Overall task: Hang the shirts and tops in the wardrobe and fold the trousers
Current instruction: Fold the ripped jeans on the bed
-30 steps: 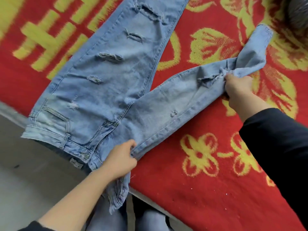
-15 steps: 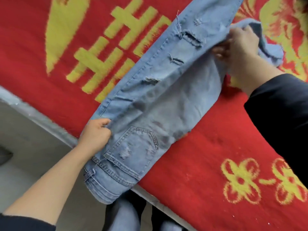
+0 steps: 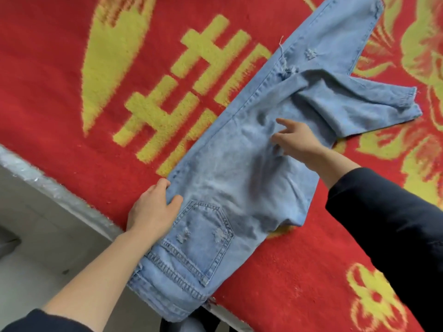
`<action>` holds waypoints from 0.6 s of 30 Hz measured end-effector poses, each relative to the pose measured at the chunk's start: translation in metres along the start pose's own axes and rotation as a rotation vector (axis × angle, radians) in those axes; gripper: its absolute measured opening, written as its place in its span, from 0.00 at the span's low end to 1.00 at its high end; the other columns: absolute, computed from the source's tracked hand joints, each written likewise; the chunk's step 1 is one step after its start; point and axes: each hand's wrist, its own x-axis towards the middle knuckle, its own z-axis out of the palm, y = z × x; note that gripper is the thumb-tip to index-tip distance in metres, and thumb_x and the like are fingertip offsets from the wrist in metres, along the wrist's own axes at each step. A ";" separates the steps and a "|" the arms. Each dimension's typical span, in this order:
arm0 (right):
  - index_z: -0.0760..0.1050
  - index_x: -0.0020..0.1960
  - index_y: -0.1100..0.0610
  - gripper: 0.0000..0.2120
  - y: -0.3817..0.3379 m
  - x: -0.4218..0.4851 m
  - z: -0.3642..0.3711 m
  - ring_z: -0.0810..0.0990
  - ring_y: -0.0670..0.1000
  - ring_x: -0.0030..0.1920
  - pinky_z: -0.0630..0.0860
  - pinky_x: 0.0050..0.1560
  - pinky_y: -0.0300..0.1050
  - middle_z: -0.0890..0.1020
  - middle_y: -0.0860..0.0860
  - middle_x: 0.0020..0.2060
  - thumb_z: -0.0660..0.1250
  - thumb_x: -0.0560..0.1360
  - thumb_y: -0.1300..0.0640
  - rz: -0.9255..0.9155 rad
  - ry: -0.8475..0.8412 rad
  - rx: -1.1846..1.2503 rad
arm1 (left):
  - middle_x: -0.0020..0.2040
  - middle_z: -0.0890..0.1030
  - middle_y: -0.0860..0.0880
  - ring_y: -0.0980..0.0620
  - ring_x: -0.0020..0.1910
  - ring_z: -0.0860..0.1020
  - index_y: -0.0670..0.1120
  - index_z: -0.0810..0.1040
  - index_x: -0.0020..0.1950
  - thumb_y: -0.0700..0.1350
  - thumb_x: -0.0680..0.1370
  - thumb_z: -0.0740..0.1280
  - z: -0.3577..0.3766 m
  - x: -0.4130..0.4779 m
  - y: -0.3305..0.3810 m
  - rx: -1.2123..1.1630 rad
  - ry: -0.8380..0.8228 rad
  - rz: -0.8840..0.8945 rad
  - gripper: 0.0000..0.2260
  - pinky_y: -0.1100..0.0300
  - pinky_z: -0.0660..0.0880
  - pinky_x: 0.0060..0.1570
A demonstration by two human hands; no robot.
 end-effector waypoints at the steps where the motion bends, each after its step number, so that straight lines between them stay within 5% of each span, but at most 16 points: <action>1: 0.65 0.74 0.54 0.29 0.000 0.003 -0.002 0.77 0.49 0.31 0.73 0.33 0.40 0.81 0.53 0.35 0.63 0.72 0.63 0.009 0.019 0.007 | 0.57 0.78 0.43 0.41 0.53 0.76 0.46 0.68 0.66 0.52 0.79 0.60 0.000 0.006 0.011 -0.012 -0.003 0.027 0.18 0.53 0.69 0.45; 5: 0.72 0.60 0.51 0.20 0.006 0.017 -0.021 0.75 0.52 0.36 0.74 0.36 0.43 0.78 0.54 0.39 0.64 0.68 0.55 0.135 0.244 0.281 | 0.45 0.78 0.45 0.43 0.45 0.77 0.45 0.65 0.68 0.52 0.80 0.59 0.002 0.040 0.057 -0.002 0.021 0.155 0.19 0.54 0.67 0.36; 7: 0.75 0.46 0.55 0.06 0.013 0.021 -0.033 0.74 0.53 0.31 0.74 0.31 0.44 0.78 0.57 0.35 0.62 0.71 0.57 0.233 0.438 0.467 | 0.55 0.78 0.43 0.41 0.53 0.76 0.44 0.67 0.66 0.51 0.80 0.60 0.004 0.061 0.081 0.001 0.036 0.217 0.18 0.52 0.70 0.42; 9: 0.74 0.36 0.55 0.06 0.022 0.027 -0.046 0.76 0.55 0.33 0.75 0.37 0.51 0.80 0.57 0.33 0.61 0.70 0.56 0.222 0.666 0.406 | 0.60 0.75 0.43 0.42 0.60 0.72 0.43 0.69 0.64 0.51 0.79 0.61 0.007 0.081 0.105 0.026 0.074 0.293 0.17 0.49 0.71 0.53; 14: 0.72 0.59 0.58 0.12 0.026 0.061 -0.099 0.76 0.55 0.49 0.69 0.46 0.43 0.76 0.51 0.40 0.60 0.75 0.60 0.136 0.779 0.122 | 0.73 0.63 0.45 0.45 0.72 0.59 0.47 0.74 0.61 0.52 0.79 0.62 0.005 0.134 0.159 0.074 0.159 0.405 0.14 0.49 0.63 0.65; 18: 0.64 0.71 0.56 0.28 0.041 0.090 -0.128 0.77 0.58 0.59 0.75 0.58 0.53 0.77 0.55 0.59 0.65 0.73 0.55 0.222 0.633 -0.073 | 0.69 0.71 0.40 0.39 0.69 0.69 0.41 0.76 0.53 0.51 0.79 0.63 0.014 0.162 0.166 0.222 0.215 0.502 0.13 0.46 0.71 0.58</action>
